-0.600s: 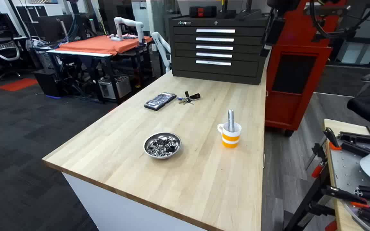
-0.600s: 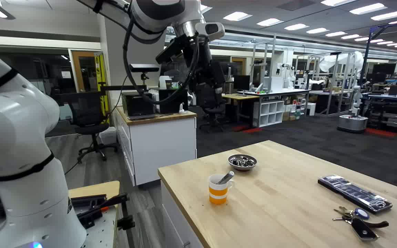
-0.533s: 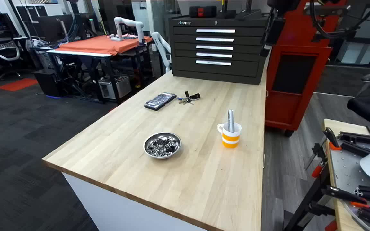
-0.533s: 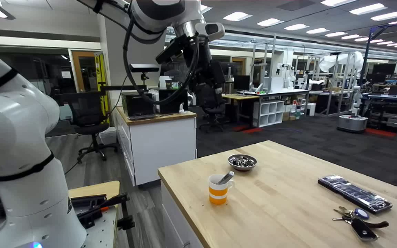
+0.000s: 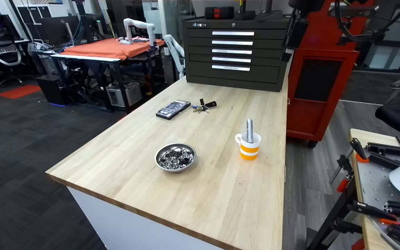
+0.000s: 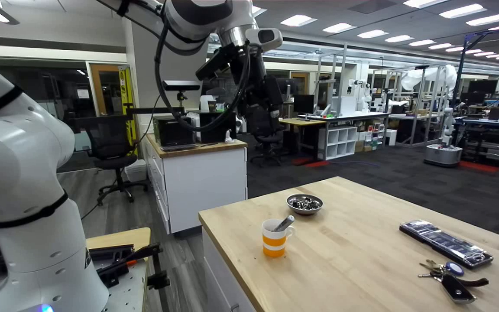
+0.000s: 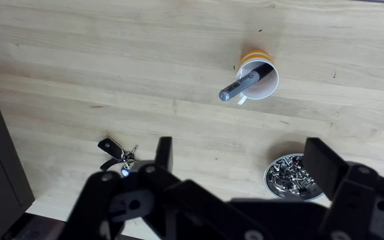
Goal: Put the black marker on the table
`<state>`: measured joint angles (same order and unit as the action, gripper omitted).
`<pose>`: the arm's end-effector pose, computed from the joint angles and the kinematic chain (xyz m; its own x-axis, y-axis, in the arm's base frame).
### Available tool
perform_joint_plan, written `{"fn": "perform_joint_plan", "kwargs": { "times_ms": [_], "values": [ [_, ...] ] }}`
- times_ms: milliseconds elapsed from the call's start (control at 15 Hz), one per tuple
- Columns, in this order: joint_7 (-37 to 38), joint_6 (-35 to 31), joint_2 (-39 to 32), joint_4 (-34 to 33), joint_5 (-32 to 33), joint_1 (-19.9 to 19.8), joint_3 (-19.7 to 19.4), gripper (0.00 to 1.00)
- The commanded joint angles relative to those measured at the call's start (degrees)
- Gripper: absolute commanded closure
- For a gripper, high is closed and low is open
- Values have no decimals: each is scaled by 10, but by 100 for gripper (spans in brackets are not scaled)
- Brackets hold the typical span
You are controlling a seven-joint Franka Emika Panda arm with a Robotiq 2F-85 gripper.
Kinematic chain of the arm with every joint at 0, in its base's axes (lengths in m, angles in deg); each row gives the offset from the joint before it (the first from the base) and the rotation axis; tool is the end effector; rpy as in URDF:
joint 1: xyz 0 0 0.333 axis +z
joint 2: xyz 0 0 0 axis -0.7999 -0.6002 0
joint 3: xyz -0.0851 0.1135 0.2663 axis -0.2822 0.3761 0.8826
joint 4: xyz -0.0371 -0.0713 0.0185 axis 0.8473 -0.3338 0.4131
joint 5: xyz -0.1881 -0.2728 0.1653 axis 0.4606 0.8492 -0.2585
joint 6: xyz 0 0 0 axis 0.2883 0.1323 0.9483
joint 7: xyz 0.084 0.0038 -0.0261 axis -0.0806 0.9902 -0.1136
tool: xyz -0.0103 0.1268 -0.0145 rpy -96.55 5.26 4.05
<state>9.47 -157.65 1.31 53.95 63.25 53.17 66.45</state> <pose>0.4010 0.0271 0.4681 0.9588 0.2188 0.1809 0.1813 -0.9622 0.2032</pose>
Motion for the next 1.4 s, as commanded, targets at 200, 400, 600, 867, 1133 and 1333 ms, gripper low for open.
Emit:
{"fn": "perform_joint_plan", "kwargs": {
  "times_ms": [200, 400, 600, 867, 1133, 1333],
  "values": [
    [3, 2, 0, -1, 4, 7, -6, 0],
    [-11, -11, -8, 0, -12, 11, -20, 0],
    [-25, -27, -20, 4, -30, 12, -37, 0],
    [-54, -57, -56, 2, -42, 12, -56, 0],
    [-93, -90, -114, -5, -60, 16, -69, 0],
    [-121, -114, -159, -13, -88, 21, -73, 0]
  ]
}}
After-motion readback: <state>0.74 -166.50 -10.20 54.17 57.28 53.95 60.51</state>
